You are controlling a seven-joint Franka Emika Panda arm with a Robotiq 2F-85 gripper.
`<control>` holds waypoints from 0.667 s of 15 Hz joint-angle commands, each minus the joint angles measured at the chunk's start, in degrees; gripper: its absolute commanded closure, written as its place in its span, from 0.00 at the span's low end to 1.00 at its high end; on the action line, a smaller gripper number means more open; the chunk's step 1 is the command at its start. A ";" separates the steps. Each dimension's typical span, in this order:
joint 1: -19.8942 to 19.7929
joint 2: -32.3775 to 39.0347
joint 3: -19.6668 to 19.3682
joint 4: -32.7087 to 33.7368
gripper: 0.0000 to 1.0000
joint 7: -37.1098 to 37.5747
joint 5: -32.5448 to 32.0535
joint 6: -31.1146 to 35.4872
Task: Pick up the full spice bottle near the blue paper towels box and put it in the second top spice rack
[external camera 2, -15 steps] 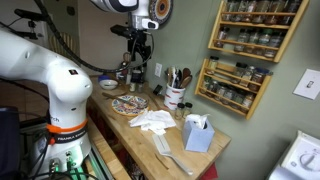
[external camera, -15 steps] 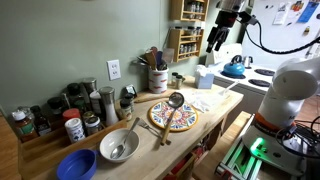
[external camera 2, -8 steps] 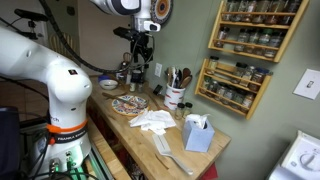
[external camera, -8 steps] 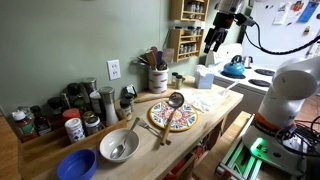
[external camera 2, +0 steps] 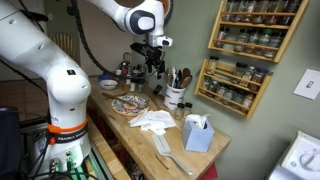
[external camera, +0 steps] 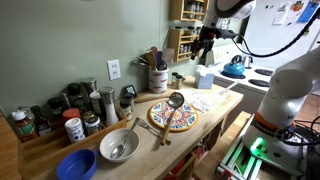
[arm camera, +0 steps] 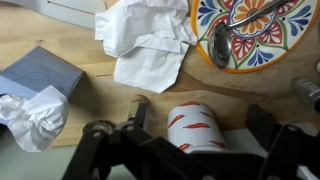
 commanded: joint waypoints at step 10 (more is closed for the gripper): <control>-3.73 27.63 -0.39 11.84 0.00 1.63 -7.09 12.33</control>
